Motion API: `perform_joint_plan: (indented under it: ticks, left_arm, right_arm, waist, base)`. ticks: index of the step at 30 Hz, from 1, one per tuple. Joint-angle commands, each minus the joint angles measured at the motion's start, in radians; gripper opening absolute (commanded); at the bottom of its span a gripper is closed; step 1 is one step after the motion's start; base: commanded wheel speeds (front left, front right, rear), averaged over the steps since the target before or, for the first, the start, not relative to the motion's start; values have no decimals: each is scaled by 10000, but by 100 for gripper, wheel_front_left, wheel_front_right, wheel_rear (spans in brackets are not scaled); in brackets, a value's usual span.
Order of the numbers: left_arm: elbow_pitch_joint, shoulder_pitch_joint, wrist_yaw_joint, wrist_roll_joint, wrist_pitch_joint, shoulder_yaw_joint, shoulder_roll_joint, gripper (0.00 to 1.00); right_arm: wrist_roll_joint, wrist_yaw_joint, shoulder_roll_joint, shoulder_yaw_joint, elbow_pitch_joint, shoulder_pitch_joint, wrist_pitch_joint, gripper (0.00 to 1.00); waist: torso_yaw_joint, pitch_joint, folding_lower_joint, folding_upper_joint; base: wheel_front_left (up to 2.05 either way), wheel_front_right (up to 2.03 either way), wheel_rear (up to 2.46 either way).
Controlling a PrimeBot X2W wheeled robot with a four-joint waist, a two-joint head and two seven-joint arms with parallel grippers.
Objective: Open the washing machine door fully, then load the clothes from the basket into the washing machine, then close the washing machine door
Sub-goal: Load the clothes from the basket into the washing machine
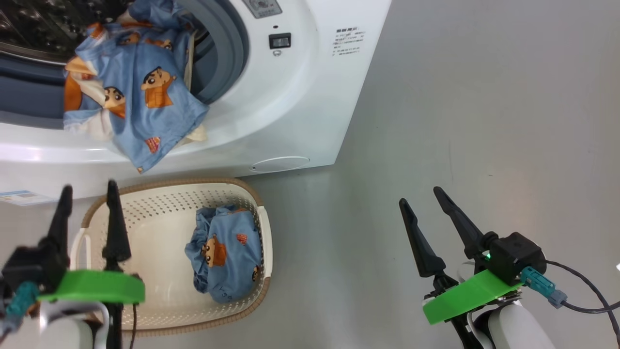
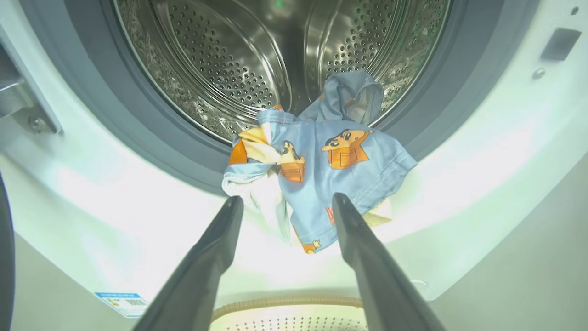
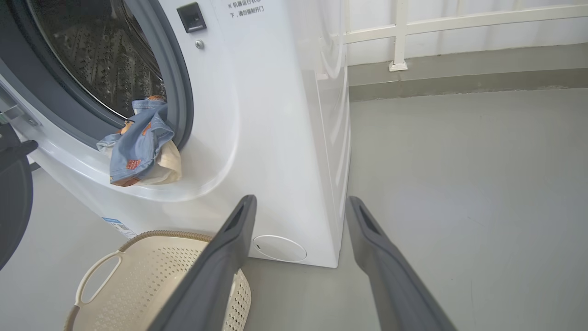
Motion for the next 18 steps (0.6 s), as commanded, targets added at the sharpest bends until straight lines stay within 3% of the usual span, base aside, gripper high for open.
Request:
perform_joint_plan:
  ticks: [1,18]
  left_arm:
    - [-458,419,76,-20,-53,378,101,100]
    - [-798,2125,447,-192,-53,668,-367,100]
  right_arm:
    - [-96,16,-3,247,-228,157,-48,100]
    - [-93,16,-85,272,-197,75,-48,100]
  waist:
    - [30,-5,0,0]
    - [124,68,0,0]
  base:
    - [0,0,0]
    - [0,0,0]
